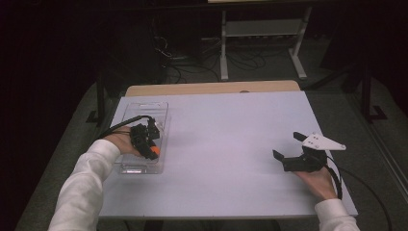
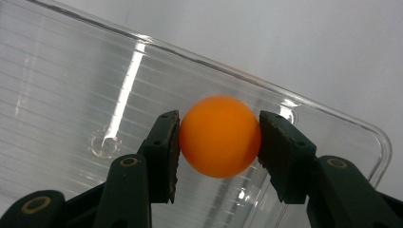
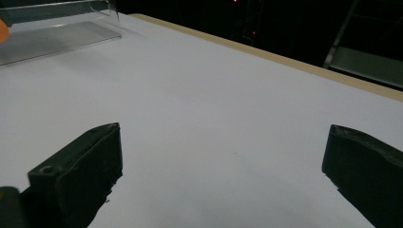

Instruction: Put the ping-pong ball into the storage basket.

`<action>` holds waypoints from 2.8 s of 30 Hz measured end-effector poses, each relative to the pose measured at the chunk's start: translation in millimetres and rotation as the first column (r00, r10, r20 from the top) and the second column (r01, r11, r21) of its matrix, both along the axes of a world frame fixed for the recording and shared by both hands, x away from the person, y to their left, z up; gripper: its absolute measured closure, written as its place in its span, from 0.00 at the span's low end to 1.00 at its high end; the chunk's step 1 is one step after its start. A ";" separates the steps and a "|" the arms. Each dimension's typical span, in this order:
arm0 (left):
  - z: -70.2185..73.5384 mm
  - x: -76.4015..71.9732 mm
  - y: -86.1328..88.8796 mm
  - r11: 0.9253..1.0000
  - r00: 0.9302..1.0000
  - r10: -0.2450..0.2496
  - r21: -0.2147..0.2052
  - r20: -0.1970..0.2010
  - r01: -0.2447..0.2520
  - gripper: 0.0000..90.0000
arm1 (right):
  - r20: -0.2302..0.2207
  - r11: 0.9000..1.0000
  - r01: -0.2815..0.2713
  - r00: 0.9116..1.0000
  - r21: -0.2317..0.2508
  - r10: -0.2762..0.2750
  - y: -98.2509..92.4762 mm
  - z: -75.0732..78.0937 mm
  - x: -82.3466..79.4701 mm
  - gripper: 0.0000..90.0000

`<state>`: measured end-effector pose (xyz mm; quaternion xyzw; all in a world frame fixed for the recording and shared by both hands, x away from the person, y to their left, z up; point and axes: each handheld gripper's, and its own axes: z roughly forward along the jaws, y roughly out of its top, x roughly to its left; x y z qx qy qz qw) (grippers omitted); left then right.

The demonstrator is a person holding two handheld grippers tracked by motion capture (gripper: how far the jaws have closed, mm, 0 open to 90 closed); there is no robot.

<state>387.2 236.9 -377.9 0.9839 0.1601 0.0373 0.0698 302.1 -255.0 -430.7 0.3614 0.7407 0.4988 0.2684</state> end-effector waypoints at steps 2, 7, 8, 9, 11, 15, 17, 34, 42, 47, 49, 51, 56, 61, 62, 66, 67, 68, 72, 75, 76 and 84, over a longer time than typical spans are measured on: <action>-0.9 0.2 -0.3 1.000 1.000 -0.001 0.003 -0.002 0.001 0.56 | -0.001 1.000 0.000 1.000 0.000 0.000 -0.1 -0.1 0.1 0.00; -3.9 0.6 0.7 1.000 1.000 -0.002 0.011 -0.004 0.002 0.56 | 0.000 1.000 -0.001 1.000 -0.001 0.001 0.1 -0.1 0.1 0.00; -4.9 0.3 1.3 1.000 1.000 0.003 0.007 -0.007 -0.003 0.56 | 0.000 1.000 -0.001 1.000 0.000 0.001 0.0 -0.2 0.2 0.00; -5.4 0.2 1.9 1.000 1.000 0.005 0.007 -0.007 -0.005 0.56 | 0.000 1.000 -0.001 1.000 0.000 0.001 -0.1 -0.2 0.2 0.00; -6.1 -0.1 3.1 1.000 1.000 0.010 0.007 -0.007 -0.010 0.56 | -0.001 1.000 -0.002 1.000 -0.001 0.002 0.0 -0.2 0.2 0.00; -6.1 -0.5 4.7 1.000 1.000 0.012 0.013 -0.006 -0.012 0.55 | -0.003 1.000 -0.004 1.000 -0.004 0.003 0.4 -0.8 0.5 0.00; -5.3 -0.6 5.5 1.000 1.000 0.020 0.007 -0.005 -0.020 0.54 | -0.003 1.000 -0.003 1.000 -0.003 0.003 0.6 -0.8 0.6 0.00; 13.5 -2.8 17.2 0.996 0.997 0.072 -0.060 0.037 -0.069 0.39 | -0.004 1.000 -0.005 1.000 -0.006 0.005 1.0 -0.9 0.6 0.00; 19.7 -4.4 18.9 0.993 0.995 0.083 -0.092 0.057 -0.077 0.26 | -0.006 1.000 -0.006 1.000 -0.006 0.006 1.1 -0.7 0.3 0.00; 24.4 -6.1 20.5 0.991 0.993 0.093 -0.107 0.077 -0.084 0.17 | -0.005 1.000 -0.006 1.000 -0.006 0.006 1.0 -0.7 0.3 0.00; 26.9 -7.1 21.0 0.990 0.992 0.093 -0.118 0.088 -0.082 0.15 | -0.005 1.000 -0.006 1.000 -0.006 0.006 1.1 -0.7 0.3 0.00; 30.0 -8.3 21.4 0.988 0.991 0.098 -0.131 0.094 -0.086 0.12 | -0.006 1.000 -0.007 1.000 -0.006 0.007 1.1 -0.7 0.3 0.00; 36.6 -11.7 22.6 0.982 0.988 0.109 -0.164 0.108 -0.091 0.03 | -0.004 1.000 -0.007 1.000 -0.006 0.007 1.2 -0.5 0.1 0.00; 42.4 -15.8 25.1 0.976 0.983 0.121 -0.196 0.137 -0.093 0.00 | -0.003 1.000 -0.007 1.000 -0.006 0.007 1.2 -0.2 -0.2 0.00; 43.9 -17.1 25.4 0.973 0.982 0.125 -0.210 0.144 -0.093 0.00 | -0.002 1.000 -0.007 1.000 -0.005 0.007 1.3 -0.2 -0.3 0.00; 48.3 -21.3 25.1 0.967 0.978 0.124 -0.243 0.165 -0.082 0.00 | -0.002 1.000 -0.006 1.000 -0.005 0.006 1.3 -0.2 -0.3 0.00; 48.6 -22.1 25.0 0.965 0.979 0.123 -0.248 0.165 -0.080 0.00 | -0.002 1.000 -0.006 1.000 -0.005 0.006 1.3 -0.2 -0.3 0.00; 48.8 -22.7 25.0 0.965 0.978 0.121 -0.250 0.168 -0.077 0.00 | -0.001 1.000 -0.006 1.000 -0.005 0.006 1.4 -0.1 -0.4 0.00; 46.5 -26.6 25.4 0.961 0.978 0.121 -0.267 0.171 -0.072 0.00 | 0.000 1.000 -0.006 1.000 -0.007 0.006 1.4 0.0 -0.8 0.00; 45.0 -29.4 28.0 0.957 0.975 0.129 -0.279 0.179 -0.075 0.00 | -0.001 1.000 -0.005 1.000 -0.006 0.005 1.3 0.0 -0.8 0.00; 44.8 -30.5 29.3 0.954 0.974 0.138 -0.289 0.181 -0.081 0.00 | -0.001 1.000 -0.005 1.000 -0.006 0.005 1.4 -0.1 -0.8 0.00; 48.0 -39.5 41.1 0.929 0.962 0.178 -0.358 0.206 -0.095 0.00 | 0.000 1.000 -0.005 1.000 0.000 0.005 1.6 0.0 -1.0 0.00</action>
